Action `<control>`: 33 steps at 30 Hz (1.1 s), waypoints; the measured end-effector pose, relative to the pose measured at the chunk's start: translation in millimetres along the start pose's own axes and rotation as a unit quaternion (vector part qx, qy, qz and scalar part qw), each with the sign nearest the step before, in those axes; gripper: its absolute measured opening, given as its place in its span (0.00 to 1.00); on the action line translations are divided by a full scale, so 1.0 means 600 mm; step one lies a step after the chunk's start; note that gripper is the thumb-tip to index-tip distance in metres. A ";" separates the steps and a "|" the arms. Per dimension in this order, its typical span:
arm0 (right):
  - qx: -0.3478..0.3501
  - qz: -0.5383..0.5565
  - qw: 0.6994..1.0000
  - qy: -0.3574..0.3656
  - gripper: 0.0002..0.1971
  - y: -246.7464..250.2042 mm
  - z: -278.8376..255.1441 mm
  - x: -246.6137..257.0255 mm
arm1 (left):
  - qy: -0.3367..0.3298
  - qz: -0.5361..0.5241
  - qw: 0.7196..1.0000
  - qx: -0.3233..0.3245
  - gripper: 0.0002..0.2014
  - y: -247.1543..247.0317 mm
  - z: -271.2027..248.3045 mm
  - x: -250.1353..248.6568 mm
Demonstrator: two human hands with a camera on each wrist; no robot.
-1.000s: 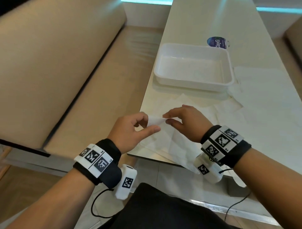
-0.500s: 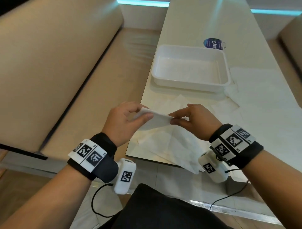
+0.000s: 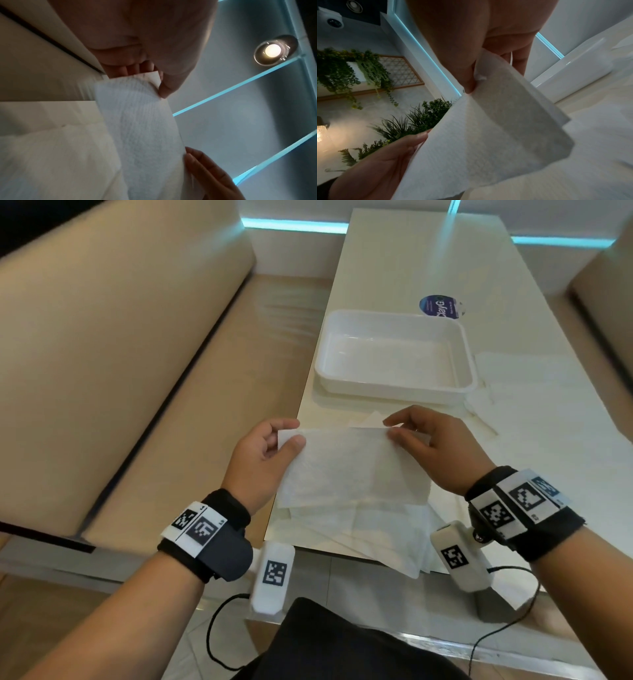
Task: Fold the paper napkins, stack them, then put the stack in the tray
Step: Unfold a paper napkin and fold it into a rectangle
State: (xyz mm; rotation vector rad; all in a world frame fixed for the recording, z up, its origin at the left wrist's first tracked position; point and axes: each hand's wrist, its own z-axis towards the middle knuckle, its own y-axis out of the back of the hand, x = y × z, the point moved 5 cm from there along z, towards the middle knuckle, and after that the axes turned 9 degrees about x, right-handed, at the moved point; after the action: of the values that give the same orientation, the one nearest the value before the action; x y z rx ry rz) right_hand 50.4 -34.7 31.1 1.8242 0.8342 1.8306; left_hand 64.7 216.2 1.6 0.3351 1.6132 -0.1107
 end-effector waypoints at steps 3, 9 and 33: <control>0.022 0.010 0.999 -0.038 0.04 -0.001 0.005 -0.012 | 0.034 -0.009 0.999 -0.006 0.03 -0.002 0.006 0.012; 0.057 -0.026 0.994 -0.087 0.08 -0.010 0.004 -0.038 | 0.071 0.025 0.997 0.001 0.01 -0.006 0.013 0.043; 0.020 0.004 0.991 -0.129 0.02 -0.026 -0.027 -0.099 | 0.143 0.271 0.952 0.023 0.16 -0.027 0.036 0.108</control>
State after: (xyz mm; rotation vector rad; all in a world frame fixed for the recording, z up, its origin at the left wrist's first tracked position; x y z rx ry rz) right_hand 35.6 -65.5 -22.5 2.0385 0.7715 1.5475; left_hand 78.4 204.8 -66.3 0.8484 1.7461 0.3345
